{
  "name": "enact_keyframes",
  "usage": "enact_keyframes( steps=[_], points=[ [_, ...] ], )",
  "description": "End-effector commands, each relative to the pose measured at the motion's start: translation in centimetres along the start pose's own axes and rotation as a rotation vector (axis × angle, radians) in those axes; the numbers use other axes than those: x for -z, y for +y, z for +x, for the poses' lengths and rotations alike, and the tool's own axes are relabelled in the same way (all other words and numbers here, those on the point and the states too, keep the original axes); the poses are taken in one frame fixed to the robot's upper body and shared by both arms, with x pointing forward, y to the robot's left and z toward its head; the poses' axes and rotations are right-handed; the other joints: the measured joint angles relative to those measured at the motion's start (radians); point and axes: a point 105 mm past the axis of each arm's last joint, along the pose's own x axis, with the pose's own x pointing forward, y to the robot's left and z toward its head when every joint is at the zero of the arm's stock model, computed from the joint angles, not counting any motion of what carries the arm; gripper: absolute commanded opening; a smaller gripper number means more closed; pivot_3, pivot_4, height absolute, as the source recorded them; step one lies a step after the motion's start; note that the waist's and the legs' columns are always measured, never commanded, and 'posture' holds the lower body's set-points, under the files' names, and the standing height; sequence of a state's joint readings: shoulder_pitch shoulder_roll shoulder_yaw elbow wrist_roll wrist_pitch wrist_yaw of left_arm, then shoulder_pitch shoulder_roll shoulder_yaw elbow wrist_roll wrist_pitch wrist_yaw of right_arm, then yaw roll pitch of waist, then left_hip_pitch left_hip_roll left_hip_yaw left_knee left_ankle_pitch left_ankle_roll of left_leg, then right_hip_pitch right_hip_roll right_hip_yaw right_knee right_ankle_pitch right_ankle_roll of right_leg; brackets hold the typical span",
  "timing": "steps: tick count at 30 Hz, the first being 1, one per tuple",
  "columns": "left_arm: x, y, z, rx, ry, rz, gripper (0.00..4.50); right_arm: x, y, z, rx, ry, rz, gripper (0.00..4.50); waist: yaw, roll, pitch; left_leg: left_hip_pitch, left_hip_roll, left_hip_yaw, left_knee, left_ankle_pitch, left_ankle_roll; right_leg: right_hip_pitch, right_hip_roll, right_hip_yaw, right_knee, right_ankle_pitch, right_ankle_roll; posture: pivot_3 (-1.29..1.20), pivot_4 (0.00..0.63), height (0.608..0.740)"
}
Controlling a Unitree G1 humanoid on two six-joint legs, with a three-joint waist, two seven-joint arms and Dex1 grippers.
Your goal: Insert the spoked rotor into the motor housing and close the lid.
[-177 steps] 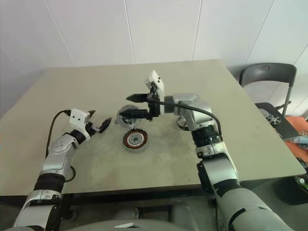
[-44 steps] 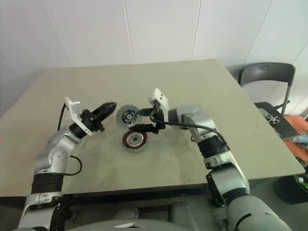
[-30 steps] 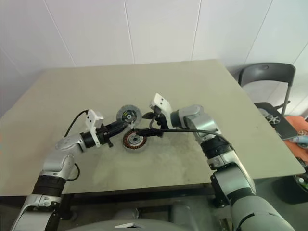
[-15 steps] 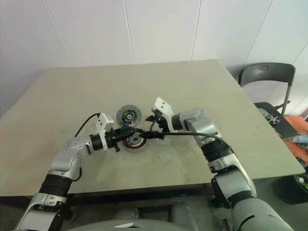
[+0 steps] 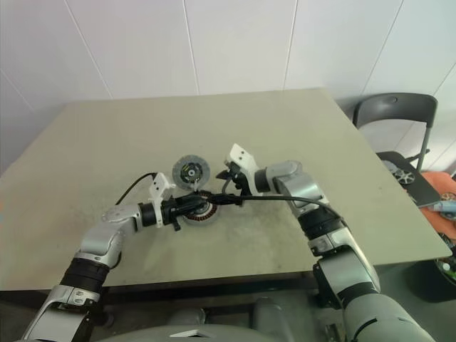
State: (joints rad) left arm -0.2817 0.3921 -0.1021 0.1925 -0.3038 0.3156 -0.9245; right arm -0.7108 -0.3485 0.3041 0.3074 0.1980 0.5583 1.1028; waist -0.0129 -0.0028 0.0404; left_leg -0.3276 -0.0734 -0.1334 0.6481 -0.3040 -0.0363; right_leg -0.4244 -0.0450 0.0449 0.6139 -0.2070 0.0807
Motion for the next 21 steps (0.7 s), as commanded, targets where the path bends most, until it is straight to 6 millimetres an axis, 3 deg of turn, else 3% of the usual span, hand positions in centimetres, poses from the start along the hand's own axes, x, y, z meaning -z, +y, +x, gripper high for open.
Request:
enact_keyframes(
  steps=[1,21],
  points=[
    [-0.43,0.27,-0.12,-0.001,0.001,0.029,0.67,-1.40,0.15,-0.23,0.004,-0.038,-0.045,4.50,0.000,0.000,0.000,0.000,0.000,0.000,0.000,0.000,0.000,0.000,0.000,0.000,0.000,0.000,0.000,0.00,0.000,0.740],
    [-0.14,0.89,-0.70,-0.023,0.024,0.046,0.67,-1.48,-0.07,-0.14,0.012,-0.039,-0.047,4.50,-0.001,0.000,0.000,0.001,0.000,0.000,0.000,0.000,0.000,0.000,0.000,0.000,0.000,0.000,0.000,0.00,0.000,0.740]
  ],
)
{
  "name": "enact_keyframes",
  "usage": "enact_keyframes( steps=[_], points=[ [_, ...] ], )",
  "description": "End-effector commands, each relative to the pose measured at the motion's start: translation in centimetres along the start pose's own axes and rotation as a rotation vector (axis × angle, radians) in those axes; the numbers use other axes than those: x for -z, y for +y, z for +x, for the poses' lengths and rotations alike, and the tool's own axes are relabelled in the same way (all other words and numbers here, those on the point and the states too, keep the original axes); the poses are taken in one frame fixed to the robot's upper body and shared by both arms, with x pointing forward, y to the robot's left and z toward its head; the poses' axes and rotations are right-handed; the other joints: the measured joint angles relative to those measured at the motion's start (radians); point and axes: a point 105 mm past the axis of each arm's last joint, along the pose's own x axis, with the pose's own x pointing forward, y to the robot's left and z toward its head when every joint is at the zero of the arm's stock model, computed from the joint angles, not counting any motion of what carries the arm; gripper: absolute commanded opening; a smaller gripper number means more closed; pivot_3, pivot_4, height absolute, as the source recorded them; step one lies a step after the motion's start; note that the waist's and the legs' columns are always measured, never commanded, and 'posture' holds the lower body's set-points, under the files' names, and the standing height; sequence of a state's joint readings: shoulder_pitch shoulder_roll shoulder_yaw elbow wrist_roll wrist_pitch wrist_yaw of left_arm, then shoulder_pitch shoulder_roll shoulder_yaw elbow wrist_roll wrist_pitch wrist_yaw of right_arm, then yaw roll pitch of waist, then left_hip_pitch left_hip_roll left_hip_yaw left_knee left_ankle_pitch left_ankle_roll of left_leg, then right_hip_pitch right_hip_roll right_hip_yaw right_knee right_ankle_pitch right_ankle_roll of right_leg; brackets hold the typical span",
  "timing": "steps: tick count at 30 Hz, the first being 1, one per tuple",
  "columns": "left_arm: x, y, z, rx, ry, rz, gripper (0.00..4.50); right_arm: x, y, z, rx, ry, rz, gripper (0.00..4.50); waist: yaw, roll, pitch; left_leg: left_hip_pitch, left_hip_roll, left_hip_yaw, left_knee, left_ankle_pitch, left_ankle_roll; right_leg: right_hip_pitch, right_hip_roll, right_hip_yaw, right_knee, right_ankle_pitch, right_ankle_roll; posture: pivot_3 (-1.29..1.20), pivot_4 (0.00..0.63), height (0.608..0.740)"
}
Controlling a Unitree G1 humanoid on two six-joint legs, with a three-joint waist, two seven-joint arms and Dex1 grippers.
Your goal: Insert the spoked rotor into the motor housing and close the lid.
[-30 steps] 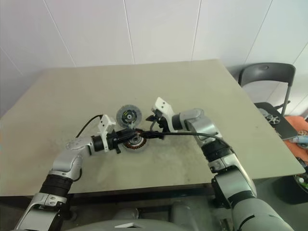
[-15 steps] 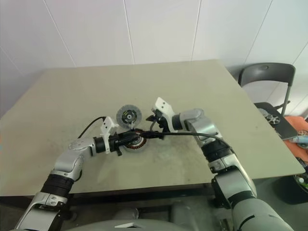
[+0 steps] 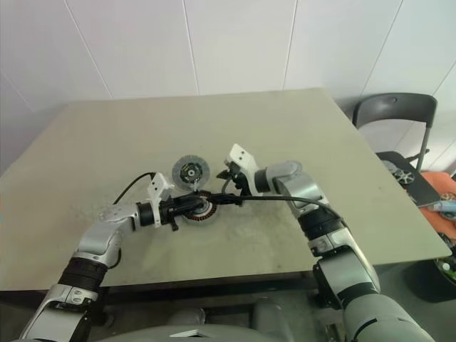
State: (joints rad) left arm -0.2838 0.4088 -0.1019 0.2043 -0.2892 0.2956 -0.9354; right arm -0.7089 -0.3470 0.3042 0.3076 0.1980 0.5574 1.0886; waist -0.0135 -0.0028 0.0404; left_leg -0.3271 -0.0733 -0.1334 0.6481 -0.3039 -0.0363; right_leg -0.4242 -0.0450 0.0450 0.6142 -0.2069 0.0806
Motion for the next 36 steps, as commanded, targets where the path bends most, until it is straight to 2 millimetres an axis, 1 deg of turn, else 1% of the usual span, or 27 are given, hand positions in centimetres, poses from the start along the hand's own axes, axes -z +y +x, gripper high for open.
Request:
enact_keyframes(
  steps=[1,24,28,33,36],
  points=[
    [-0.22,0.54,-0.35,-0.017,0.011,0.022,0.67,-1.52,0.04,-0.17,-0.002,-0.038,-0.047,4.50,0.000,0.000,0.000,0.000,0.000,0.000,0.000,0.000,0.000,0.000,0.000,0.000,0.000,0.000,0.000,0.00,0.000,0.740],
    [-0.41,0.04,-0.36,0.013,-0.019,0.009,0.67,-1.48,0.09,0.33,-0.007,-0.038,-0.044,4.50,0.000,0.000,0.000,0.000,0.000,0.000,0.000,0.000,0.000,0.000,0.000,0.000,0.000,0.000,0.000,0.00,0.000,0.740],
    [-0.70,-0.44,-0.21,0.038,-0.038,0.014,0.67,-1.48,0.05,0.38,-0.005,-0.039,-0.044,4.50,0.000,0.000,0.000,0.000,0.000,0.000,0.000,0.000,0.000,0.000,0.000,0.000,0.000,0.000,0.000,0.00,0.000,0.740],
    [-0.62,0.12,-0.02,-0.001,-0.033,0.032,0.67,-1.49,0.03,0.41,-0.005,-0.039,-0.045,4.50,0.001,0.000,0.000,0.000,0.000,0.000,0.000,0.000,0.000,0.000,0.000,0.000,0.000,0.000,-0.001,0.00,0.000,0.740],
    [-0.61,0.10,0.09,0.005,-0.032,0.026,0.67,-1.49,-0.03,0.36,-0.003,-0.040,-0.045,4.50,0.001,0.000,0.000,0.000,0.000,0.000,0.000,0.000,0.000,0.000,0.000,0.000,0.000,0.000,-0.001,0.00,0.000,0.740]
  ],
)
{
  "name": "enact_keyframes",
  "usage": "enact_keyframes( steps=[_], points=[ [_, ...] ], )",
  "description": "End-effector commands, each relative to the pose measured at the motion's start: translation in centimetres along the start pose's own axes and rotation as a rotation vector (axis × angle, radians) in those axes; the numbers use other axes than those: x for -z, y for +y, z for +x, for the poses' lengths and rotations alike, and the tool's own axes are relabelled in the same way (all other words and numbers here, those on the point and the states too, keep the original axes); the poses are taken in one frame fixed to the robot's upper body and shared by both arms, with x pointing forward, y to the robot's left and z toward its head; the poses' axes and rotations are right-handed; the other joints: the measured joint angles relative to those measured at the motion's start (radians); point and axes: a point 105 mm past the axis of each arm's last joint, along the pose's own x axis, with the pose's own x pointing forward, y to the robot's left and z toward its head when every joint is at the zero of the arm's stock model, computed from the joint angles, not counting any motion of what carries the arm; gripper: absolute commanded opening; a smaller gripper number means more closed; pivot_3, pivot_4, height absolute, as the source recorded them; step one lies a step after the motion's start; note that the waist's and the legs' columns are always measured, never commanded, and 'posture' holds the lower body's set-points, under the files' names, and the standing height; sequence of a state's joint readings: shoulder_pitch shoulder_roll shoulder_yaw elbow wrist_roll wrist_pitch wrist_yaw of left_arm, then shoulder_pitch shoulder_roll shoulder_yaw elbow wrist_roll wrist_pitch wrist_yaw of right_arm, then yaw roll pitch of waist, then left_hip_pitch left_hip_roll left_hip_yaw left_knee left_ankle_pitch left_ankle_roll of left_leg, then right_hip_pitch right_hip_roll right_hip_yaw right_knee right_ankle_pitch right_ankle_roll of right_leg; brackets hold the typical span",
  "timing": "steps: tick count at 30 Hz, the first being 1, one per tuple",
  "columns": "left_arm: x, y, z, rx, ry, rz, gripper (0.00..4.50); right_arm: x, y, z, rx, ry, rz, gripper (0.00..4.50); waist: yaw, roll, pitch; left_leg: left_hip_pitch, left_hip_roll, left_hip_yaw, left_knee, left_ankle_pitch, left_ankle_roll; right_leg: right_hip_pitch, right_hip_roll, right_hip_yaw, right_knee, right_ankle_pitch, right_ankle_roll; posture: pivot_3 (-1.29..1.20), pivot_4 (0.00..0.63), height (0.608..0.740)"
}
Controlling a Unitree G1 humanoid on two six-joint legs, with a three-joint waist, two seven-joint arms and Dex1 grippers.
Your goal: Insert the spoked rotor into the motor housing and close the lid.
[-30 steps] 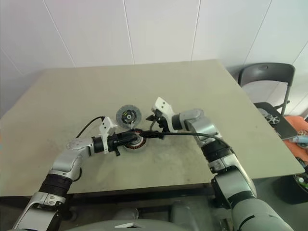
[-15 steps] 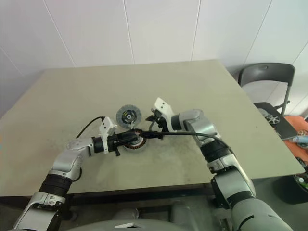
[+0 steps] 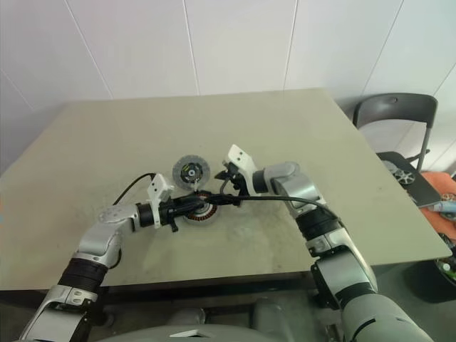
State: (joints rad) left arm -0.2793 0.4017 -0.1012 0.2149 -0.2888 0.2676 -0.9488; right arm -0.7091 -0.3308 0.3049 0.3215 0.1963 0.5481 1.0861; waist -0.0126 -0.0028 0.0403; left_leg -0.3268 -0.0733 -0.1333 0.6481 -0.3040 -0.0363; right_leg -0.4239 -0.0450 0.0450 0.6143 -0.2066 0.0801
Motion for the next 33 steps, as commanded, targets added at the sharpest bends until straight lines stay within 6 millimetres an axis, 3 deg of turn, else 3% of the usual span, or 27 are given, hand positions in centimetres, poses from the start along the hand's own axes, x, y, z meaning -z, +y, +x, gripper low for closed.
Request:
enact_keyframes(
  steps=[1,18,26,30,33],
  points=[
    [-0.7,0.3,0.0,-0.008,-0.018,0.019,0.67,-1.5,-0.2,-0.1,0.006,-0.033,-0.050,4.50,0.000,0.000,0.000,0.000,0.000,0.000,0.000,0.000,0.000,0.000,0.000,0.000,0.000,0.000,0.000,0.00,0.000,0.740],
    [-0.4,-0.6,0.2,0.044,-0.024,-0.044,0.67,-1.6,-0.4,0.0,0.015,-0.032,-0.059,4.50,0.001,0.000,0.000,0.001,0.000,0.000,0.000,0.000,0.000,0.002,0.000,0.000,0.000,0.000,0.001,0.00,0.000,0.740],
    [-1.9,0.5,0.1,-0.031,-0.089,-0.004,3.25,-1.6,-0.5,-0.1,0.018,-0.034,-0.061,4.50,-0.001,0.000,0.000,0.002,0.000,0.000,0.000,0.000,0.000,0.002,0.000,0.000,0.000,-0.001,0.002,0.00,0.000,0.740],
    [-6.6,1.2,-0.5,-0.070,-0.310,-0.010,3.25,-1.6,-0.5,0.0,0.016,-0.035,-0.057,4.50,0.000,0.000,0.000,0.002,0.000,0.000,0.000,0.000,0.000,0.002,0.000,0.000,0.000,-0.001,0.002,0.00,0.000,0.740],
    [-8.0,1.9,-0.8,-0.111,-0.350,0.024,3.25,-2.3,-0.1,0.3,-0.010,-0.072,-0.037,4.50,0.000,0.000,0.000,0.001,0.000,0.000,0.000,0.000,0.000,0.002,0.000,0.000,0.000,0.000,0.000,0.00,0.000,0.740]
  ],
)
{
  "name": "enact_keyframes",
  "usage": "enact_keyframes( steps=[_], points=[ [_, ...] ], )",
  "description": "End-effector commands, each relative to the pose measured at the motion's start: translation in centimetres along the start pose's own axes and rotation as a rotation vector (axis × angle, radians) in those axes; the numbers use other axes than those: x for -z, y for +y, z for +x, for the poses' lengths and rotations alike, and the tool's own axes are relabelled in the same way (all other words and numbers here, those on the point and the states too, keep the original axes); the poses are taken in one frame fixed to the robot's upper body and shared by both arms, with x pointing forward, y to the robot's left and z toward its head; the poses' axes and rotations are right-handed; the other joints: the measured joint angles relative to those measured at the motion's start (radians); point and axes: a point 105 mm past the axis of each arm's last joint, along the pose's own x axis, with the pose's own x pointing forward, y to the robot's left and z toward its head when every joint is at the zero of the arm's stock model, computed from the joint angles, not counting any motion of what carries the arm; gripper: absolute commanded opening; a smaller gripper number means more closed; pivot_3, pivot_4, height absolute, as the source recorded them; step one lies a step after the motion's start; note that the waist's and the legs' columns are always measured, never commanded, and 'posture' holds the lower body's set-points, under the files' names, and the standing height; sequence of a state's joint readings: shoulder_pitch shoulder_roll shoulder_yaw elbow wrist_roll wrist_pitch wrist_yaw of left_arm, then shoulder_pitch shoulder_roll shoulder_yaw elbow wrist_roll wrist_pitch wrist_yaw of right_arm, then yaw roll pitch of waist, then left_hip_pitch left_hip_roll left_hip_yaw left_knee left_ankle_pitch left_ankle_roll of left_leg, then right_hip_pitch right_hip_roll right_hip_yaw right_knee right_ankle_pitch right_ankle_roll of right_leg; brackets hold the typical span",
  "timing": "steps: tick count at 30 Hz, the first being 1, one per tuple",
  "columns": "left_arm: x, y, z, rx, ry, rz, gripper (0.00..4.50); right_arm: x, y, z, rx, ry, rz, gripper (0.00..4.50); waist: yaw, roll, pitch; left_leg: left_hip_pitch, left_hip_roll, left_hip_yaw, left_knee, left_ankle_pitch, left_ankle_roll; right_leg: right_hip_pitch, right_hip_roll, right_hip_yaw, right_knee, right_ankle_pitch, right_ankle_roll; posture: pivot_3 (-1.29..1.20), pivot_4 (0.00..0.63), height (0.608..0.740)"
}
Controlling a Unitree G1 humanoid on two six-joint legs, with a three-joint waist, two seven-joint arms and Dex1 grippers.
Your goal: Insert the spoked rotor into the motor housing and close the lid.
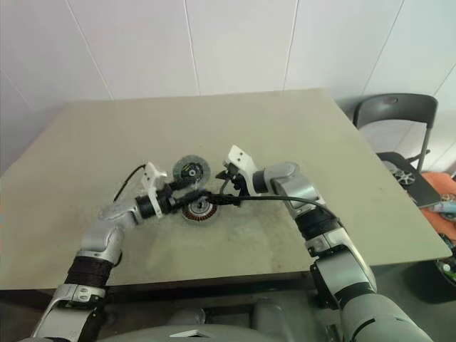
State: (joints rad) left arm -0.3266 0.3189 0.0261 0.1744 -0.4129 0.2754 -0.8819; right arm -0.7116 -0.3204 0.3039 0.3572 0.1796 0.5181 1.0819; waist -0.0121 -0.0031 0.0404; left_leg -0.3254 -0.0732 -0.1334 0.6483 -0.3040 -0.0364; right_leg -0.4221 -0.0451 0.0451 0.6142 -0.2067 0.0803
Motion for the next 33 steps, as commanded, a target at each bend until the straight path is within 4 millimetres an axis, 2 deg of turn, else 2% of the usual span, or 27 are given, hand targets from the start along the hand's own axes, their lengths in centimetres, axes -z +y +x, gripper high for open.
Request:
enact_keyframes(
  steps=[1,4,7,9,12,15,18,22,27,33],
  points=[
    [-3.3,0.8,0.1,-0.038,-0.092,0.087,3.25,-3.0,0.6,0.3,-0.040,-0.102,-0.023,4.50,0.000,0.000,0.000,0.000,0.000,0.000,0.000,0.000,0.000,0.000,0.000,0.000,0.000,0.000,0.000,0.00,0.000,0.740],
    [-3.6,1.2,0.0,-0.052,-0.110,0.094,3.25,-3.7,2.0,1.1,-0.102,-0.141,-0.021,4.50,-0.006,0.000,0.000,0.001,0.000,0.000,-0.001,0.000,0.000,0.000,0.000,0.000,0.000,0.000,-0.001,0.00,0.000,0.740],
    [-4.0,1.4,-0.4,-0.056,-0.141,0.104,3.30,-4.5,2.3,1.8,-0.094,-0.196,0.014,3.86,-0.004,0.000,0.000,0.000,0.000,0.000,-0.001,0.000,0.000,0.000,0.000,0.000,0.000,0.001,-0.001,0.00,0.000,0.740],
    [-4.8,1.6,-1.1,-0.052,-0.202,0.081,3.30,-4.9,2.7,2.4,-0.094,-0.218,0.019,3.23,-0.002,0.000,0.000,0.000,0.000,0.000,-0.001,0.000,0.000,-0.001,0.000,0.000,0.000,0.001,-0.001,0.00,0.000,0.740],
    [-4.6,1.7,-1.9,-0.035,-0.194,0.079,3.30,-4.7,2.9,3.1,-0.086,-0.214,0.024,2.19,-0.002,0.000,0.000,0.000,0.000,0.000,0.000,0.000,0.000,-0.001,0.000,0.000,0.000,0.001,-0.001,0.00,0.000,0.740],
    [-3.4,2.2,-3.0,-0.050,-0.119,0.106,3.30,-3.0,3.6,3.9,-0.106,-0.122,-0.004,1.12,-0.003,0.000,0.000,0.000,0.000,0.000,-0.001,0.000,0.000,0.000,0.000,0.000,0.000,0.001,-0.001,0.00,0.000,0.740],
    [-3.6,2.9,-3.9,-0.088,-0.114,0.125,3.30,-1.6,3.5,4.3,-0.099,-0.052,-0.013,0.06,-0.003,0.000,0.000,0.000,0.000,0.000,-0.001,0.000,0.000,-0.001,0.001,0.000,0.000,0.000,-0.001,0.00,0.000,0.740],
    [-3.6,3.6,-4.5,-0.119,-0.093,0.150,3.30,-0.2,3.0,4.5,-0.065,0.016,-0.031,0.02,-0.003,0.000,0.000,0.000,0.000,0.000,0.000,0.000,0.000,-0.001,0.001,0.000,0.000,0.000,0.000,0.00,0.000,0.740],
    [-3.7,3.3,-4.3,-0.110,-0.096,0.151,3.30,0.9,2.3,4.6,-0.026,0.059,-0.058,0.02,-0.003,0.000,0.000,0.000,0.000,0.000,0.000,0.000,0.000,-0.001,0.001,0.000,0.000,0.000,-0.001,0.00,0.000,0.740],
    [-3.4,2.9,-3.9,-0.088,-0.085,0.137,3.30,1.9,0.6,3.7,0.043,0.105,-0.074,0.02,-0.004,0.000,0.000,0.000,0.000,0.000,-0.001,0.000,0.000,-0.001,0.001,0.000,0.000,0.000,-0.001,0.00,0.000,0.740]
  ],
)
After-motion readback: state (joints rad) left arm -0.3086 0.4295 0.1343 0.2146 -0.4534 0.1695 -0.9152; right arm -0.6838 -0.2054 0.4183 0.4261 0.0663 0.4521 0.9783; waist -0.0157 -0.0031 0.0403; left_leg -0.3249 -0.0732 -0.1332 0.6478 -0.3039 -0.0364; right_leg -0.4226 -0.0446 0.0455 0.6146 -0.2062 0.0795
